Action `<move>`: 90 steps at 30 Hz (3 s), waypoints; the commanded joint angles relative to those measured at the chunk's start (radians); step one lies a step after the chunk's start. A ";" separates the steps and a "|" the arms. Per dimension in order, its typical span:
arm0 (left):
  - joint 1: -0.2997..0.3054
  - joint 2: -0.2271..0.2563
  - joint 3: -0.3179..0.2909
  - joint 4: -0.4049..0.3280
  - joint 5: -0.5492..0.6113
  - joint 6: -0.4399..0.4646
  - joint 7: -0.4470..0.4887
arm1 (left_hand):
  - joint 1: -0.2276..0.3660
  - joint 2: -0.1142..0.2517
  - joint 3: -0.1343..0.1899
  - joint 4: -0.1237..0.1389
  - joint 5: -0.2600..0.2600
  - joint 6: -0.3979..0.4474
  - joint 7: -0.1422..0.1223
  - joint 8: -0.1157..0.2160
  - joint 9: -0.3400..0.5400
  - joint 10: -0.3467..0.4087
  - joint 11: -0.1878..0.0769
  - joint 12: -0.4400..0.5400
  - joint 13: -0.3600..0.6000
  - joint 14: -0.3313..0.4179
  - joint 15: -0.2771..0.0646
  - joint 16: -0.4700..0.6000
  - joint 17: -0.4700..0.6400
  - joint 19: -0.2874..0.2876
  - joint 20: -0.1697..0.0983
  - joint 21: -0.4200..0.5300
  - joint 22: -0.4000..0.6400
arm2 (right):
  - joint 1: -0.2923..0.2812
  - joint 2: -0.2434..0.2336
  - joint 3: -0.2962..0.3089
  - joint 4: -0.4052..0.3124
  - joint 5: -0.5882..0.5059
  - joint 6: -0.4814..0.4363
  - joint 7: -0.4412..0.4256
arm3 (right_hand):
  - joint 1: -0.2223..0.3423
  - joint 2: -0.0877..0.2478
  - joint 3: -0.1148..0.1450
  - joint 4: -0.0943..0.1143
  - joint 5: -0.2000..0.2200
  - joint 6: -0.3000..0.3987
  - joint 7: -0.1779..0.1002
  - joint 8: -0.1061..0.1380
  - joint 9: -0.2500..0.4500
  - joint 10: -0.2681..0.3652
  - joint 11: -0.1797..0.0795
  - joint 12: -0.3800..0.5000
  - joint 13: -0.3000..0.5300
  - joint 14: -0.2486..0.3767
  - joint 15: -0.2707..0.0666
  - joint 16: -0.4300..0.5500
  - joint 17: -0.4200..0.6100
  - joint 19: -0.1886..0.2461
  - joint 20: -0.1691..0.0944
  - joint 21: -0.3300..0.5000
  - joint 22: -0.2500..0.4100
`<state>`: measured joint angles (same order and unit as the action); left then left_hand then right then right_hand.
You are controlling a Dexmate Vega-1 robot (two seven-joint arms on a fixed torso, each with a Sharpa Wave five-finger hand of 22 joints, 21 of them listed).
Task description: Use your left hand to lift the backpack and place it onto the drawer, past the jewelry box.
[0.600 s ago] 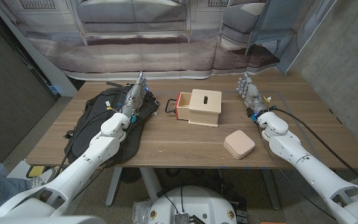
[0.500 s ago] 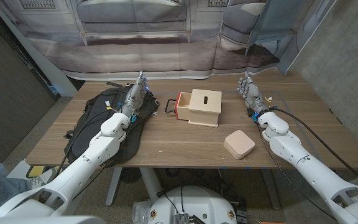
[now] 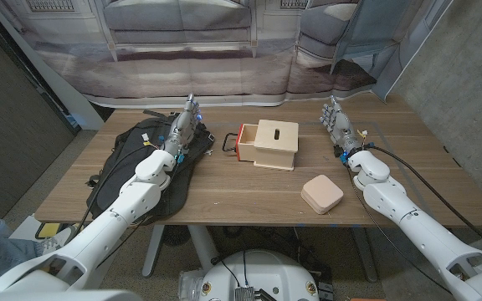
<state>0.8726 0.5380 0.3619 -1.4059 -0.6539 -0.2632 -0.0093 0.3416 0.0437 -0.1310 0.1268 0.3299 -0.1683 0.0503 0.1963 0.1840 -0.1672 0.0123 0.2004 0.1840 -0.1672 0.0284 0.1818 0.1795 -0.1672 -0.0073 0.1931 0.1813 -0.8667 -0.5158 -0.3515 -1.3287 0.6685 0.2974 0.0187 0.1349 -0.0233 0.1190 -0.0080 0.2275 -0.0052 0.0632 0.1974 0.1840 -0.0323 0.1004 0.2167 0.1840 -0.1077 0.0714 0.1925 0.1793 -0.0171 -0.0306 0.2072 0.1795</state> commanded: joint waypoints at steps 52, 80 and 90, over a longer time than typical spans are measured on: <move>0.149 0.124 -0.064 -0.210 0.092 -0.061 0.064 | 0.036 0.016 -0.013 -0.015 0.009 -0.030 0.002 0.013 0.003 -0.027 -0.006 0.017 0.002 -0.082 -0.003 0.017 0.002 -0.158 -0.005 0.013 0.003 | -0.009 0.015 -0.013 -0.033 -0.033 0.015 -0.040 | 0.011 0.002 0.000 -0.005 -0.001 0.014 0.012 0.003 0.002 0.026 0.005 0.010 0.003 0.018 -0.005 0.004 0.005 0.017 -0.013 0.003 0.003; 0.263 0.177 -0.106 -0.320 0.132 -0.050 0.119 | 0.047 0.021 -0.016 -0.020 0.010 -0.018 0.002 0.013 0.003 -0.016 -0.001 0.017 0.001 -0.070 -0.006 0.016 0.002 -0.154 -0.003 0.014 0.003 | 0.004 0.029 -0.022 -0.014 -0.041 0.023 -0.038 | 0.011 0.003 -0.002 -0.006 -0.003 0.015 0.012 0.002 0.002 0.029 0.003 0.009 0.003 0.021 -0.005 0.002 0.006 0.019 -0.013 0.001 0.003; 0.314 0.202 -0.133 -0.364 0.163 -0.057 0.145 | 0.050 0.022 -0.017 -0.022 0.010 -0.017 0.001 0.012 0.003 -0.015 -0.003 0.016 0.001 -0.068 -0.005 0.015 0.002 -0.153 -0.004 0.014 0.003 | 0.022 0.037 -0.027 -0.008 -0.053 0.030 -0.042 | 0.011 0.004 -0.004 -0.007 -0.004 0.032 0.020 0.007 0.002 0.030 0.000 0.007 0.003 0.027 -0.007 0.003 0.006 0.022 -0.013 0.001 0.003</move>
<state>1.1343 0.7151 0.2543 -1.7226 -0.5213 -0.3186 0.1086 0.3798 0.0660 -0.1448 0.1129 0.3298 -0.1696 0.0517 0.2002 0.1836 -0.1688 0.0106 0.2112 0.1836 -0.1671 0.0285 0.1931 0.1790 -0.1671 -0.0073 0.2002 0.1817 -0.8612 -0.4881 -0.3733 -1.3465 0.6267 0.3169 -0.0229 0.1347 -0.0233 0.1147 -0.0123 0.2274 0.0222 0.0789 0.1974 0.1836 -0.0071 0.1036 0.2244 0.1836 -0.0906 0.0657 0.1925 0.1840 -0.0043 -0.0359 0.2071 0.1790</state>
